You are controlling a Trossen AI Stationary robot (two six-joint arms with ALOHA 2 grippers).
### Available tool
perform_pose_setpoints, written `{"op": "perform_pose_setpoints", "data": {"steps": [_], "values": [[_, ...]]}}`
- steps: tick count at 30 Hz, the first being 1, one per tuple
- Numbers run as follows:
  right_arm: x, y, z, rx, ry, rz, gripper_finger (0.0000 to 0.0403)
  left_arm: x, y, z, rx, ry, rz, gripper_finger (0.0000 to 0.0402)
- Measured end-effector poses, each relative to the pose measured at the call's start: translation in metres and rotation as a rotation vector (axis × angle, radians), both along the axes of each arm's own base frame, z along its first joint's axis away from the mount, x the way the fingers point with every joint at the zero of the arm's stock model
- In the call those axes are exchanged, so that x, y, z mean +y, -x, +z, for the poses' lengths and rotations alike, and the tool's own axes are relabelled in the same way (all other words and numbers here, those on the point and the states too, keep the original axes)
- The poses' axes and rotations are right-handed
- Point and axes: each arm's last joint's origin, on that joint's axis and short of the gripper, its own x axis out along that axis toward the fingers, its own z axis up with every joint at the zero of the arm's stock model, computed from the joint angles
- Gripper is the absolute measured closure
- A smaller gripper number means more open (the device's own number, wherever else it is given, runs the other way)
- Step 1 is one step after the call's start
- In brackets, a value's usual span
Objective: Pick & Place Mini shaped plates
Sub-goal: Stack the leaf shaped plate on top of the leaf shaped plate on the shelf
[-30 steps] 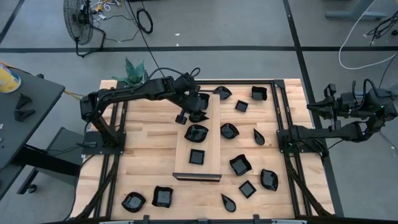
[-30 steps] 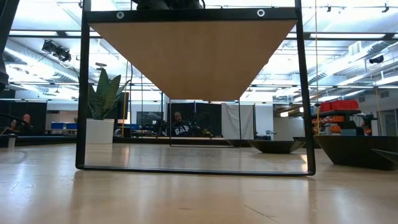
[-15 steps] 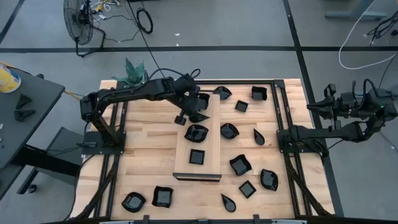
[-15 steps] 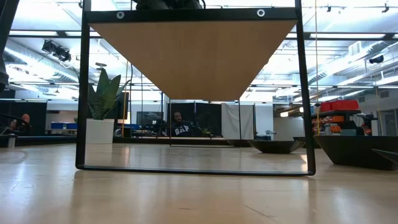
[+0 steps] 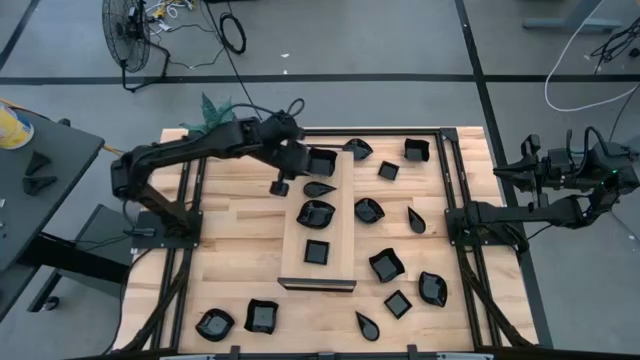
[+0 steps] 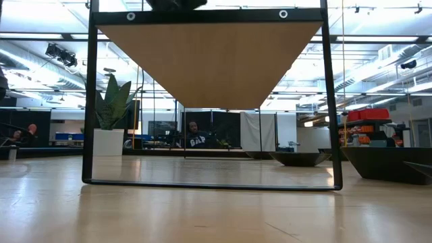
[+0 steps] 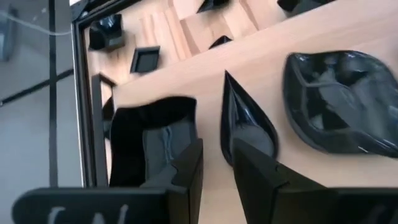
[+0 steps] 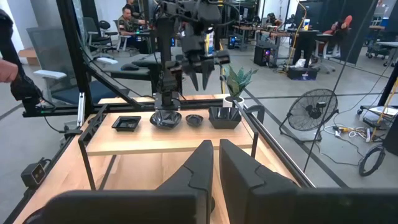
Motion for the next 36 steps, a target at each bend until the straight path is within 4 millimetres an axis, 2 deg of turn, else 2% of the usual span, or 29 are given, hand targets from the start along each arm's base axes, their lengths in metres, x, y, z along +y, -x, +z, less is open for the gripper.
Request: {"op": "perform_pose_setpoints", "data": {"steps": [7,10,18,28,36], "values": [[0.0,0.0,0.0,0.0,0.0,0.0,0.0369,-0.009,0.029,0.015,0.048,0.093,0.117,0.031],[0.0,0.0,0.0,-0.001,0.0,0.0,0.0369,-0.016,0.042,0.014,0.063,0.154,0.168,0.0309],[0.0,0.0,0.0,-0.001,0.0,0.0,0.0369,-0.055,0.076,-0.011,0.135,0.229,0.174,0.0309],[0.0,0.0,0.0,-0.001,0.0,0.0,0.0369,-0.088,0.099,-0.033,0.256,0.309,0.207,0.0309],[0.0,0.0,0.0,-0.001,0.0,0.0,0.0369,-0.116,0.115,-0.053,0.328,0.348,0.156,0.0309]]}}
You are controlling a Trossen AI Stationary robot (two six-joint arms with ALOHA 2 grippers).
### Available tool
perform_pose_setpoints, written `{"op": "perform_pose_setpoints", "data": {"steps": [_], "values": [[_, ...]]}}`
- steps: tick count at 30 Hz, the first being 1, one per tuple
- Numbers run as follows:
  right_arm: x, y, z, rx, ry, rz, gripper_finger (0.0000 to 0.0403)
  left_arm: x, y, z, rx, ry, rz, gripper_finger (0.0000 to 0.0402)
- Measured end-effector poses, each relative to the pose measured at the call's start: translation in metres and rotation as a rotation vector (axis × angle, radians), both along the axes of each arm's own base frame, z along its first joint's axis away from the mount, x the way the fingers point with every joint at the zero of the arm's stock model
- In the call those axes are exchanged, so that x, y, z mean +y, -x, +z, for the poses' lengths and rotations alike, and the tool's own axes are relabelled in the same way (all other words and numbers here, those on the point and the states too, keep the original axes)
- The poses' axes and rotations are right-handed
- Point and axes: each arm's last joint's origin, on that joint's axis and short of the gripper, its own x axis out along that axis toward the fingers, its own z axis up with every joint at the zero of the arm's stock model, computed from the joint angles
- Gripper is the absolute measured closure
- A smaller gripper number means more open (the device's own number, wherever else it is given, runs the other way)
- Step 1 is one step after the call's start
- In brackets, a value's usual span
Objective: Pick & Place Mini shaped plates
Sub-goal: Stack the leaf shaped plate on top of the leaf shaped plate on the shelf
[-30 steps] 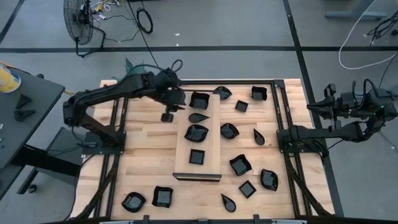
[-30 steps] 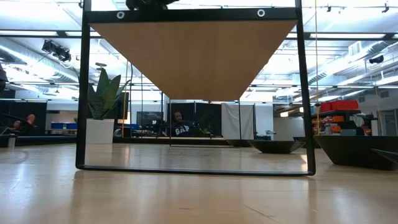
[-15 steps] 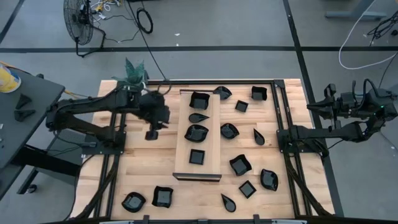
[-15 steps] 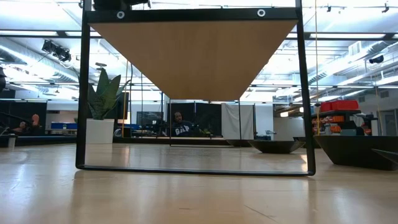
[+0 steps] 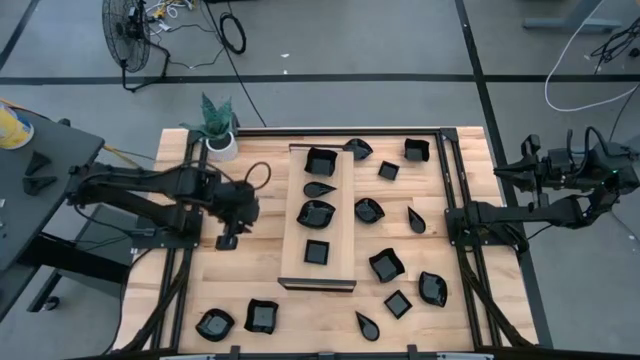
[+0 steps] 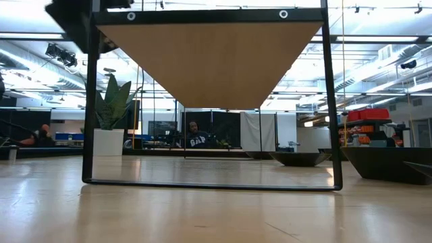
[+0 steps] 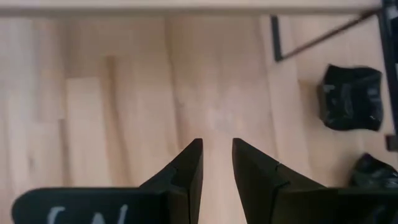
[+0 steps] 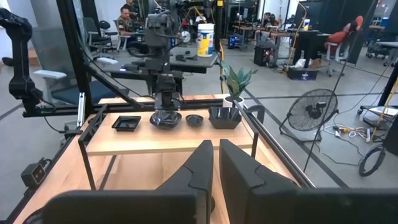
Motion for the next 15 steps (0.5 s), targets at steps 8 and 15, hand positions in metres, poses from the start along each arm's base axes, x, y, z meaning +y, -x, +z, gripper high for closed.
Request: {"op": "perform_pose_setpoints", "data": {"steps": [8,15], "values": [[0.0,0.0,0.0,0.0,0.0,0.0,0.0369,-0.031,0.006,-0.004,0.015,0.016,-0.136,0.0276],[0.0,0.0,0.0,0.001,0.0,0.0,0.0369,-0.063,0.017,-0.004,0.042,0.053,-0.212,0.0211]]}}
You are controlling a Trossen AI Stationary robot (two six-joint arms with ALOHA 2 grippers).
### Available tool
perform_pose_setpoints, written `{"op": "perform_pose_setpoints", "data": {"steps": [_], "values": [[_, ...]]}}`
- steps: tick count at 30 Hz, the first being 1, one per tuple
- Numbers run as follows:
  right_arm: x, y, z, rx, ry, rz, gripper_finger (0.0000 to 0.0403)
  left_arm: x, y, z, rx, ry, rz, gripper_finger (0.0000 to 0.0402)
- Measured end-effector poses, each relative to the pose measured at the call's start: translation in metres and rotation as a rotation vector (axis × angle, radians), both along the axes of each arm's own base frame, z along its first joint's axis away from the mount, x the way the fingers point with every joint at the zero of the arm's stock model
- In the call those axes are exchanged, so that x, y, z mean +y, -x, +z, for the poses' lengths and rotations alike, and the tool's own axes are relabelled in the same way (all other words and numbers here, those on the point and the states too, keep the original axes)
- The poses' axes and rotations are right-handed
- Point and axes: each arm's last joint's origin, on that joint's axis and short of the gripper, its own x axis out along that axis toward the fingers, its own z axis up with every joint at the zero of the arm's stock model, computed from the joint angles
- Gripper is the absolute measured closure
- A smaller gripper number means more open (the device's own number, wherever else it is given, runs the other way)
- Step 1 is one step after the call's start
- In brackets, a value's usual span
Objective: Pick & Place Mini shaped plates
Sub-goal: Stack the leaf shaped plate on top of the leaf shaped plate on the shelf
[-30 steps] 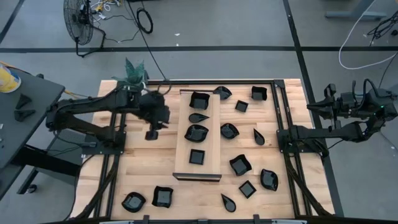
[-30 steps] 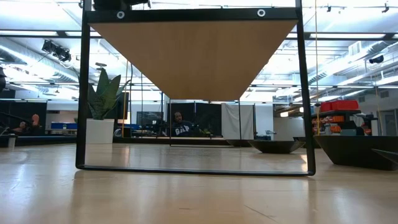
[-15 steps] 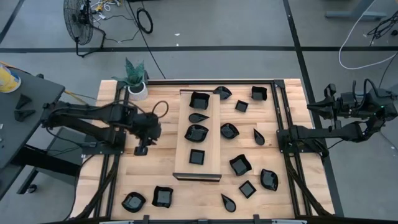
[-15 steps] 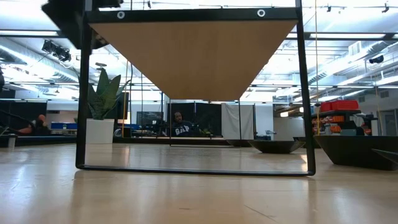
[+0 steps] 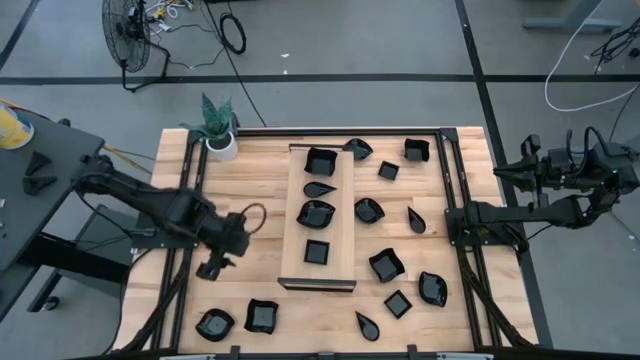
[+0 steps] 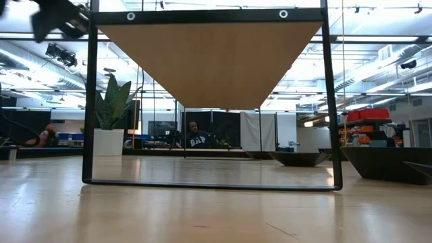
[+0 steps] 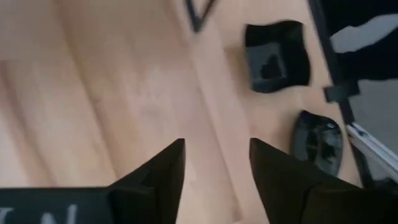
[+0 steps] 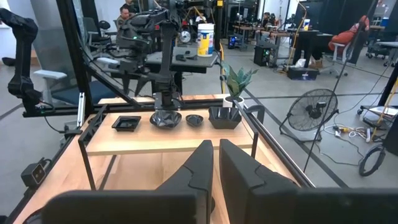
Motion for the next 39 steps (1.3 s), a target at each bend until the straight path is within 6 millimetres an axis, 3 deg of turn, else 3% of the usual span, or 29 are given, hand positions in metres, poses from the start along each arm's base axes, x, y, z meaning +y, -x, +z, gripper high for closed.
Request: {"op": "perform_pose_setpoints", "data": {"steps": [5,14,21,30,39], "values": [[0.0,0.0,0.0,-0.001,0.0,0.0,0.0369,-0.018,0.009,-0.001,0.027,0.01,0.086,0.0185],[0.0,0.0,0.0,0.0,0.0,0.0,0.0369,-0.042,0.017,-0.008,0.152,0.085,0.258,0.0186],[0.0,0.0,0.0,0.0,0.0,0.0,0.0369,-0.069,0.024,-0.021,0.231,0.053,0.185,0.0201],[0.0,0.0,0.0,0.0,0.0,0.0,0.0369,-0.098,0.032,-0.043,0.212,-0.108,0.084,0.0207],[0.0,0.0,0.0,0.0,0.0,0.0,0.0369,-0.123,0.034,-0.066,0.231,-0.154,0.024,0.0207]]}}
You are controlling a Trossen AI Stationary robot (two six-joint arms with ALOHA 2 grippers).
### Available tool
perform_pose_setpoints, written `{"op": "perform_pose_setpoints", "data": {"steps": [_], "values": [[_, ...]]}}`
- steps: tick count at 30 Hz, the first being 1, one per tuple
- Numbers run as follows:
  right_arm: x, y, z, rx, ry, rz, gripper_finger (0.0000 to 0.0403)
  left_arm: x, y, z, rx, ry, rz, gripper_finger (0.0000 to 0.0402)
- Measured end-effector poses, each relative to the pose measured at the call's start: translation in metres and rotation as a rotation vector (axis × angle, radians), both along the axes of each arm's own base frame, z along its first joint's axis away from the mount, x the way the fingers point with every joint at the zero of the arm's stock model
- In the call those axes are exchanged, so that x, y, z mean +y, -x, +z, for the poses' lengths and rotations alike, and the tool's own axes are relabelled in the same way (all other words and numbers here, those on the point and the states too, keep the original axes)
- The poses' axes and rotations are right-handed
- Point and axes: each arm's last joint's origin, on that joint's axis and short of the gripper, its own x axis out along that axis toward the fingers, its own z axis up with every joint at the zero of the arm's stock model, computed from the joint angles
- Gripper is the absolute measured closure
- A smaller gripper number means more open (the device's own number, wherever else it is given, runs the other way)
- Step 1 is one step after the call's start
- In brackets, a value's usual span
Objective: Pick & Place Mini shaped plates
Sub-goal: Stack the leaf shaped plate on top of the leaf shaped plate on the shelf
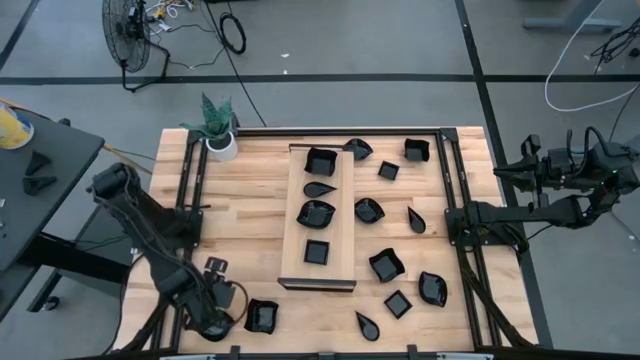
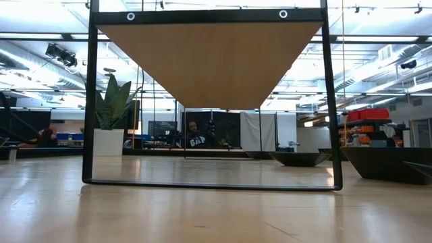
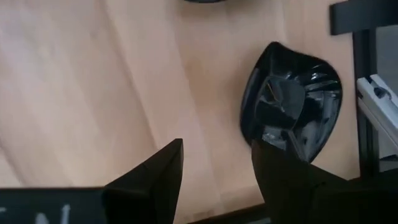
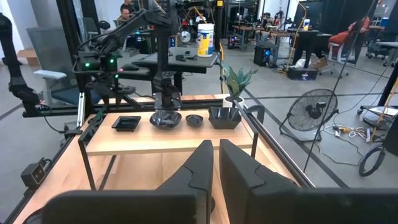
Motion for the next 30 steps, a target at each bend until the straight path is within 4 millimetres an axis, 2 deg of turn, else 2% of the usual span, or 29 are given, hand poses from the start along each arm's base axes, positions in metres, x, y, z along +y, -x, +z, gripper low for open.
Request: {"op": "perform_pose_setpoints", "data": {"steps": [6,11,18,30], "values": [[0.0,0.0,0.0,0.0,0.0,0.0,0.0369,-0.012,-0.004,-0.008,-0.047,0.025,-0.01,0.0207],[0.0,0.0,0.0,0.0,0.0,0.0,0.0369,-0.013,-0.006,-0.012,-0.048,0.001,0.035,0.0207],[0.0,0.0,0.0,0.0,0.0,0.0,0.0369,-0.014,-0.005,-0.028,-0.041,0.065,0.087,0.0207],[0.0,0.0,0.0,0.0,0.0,0.0,0.0369,-0.013,0.002,-0.046,-0.023,0.12,0.056,0.0207]]}}
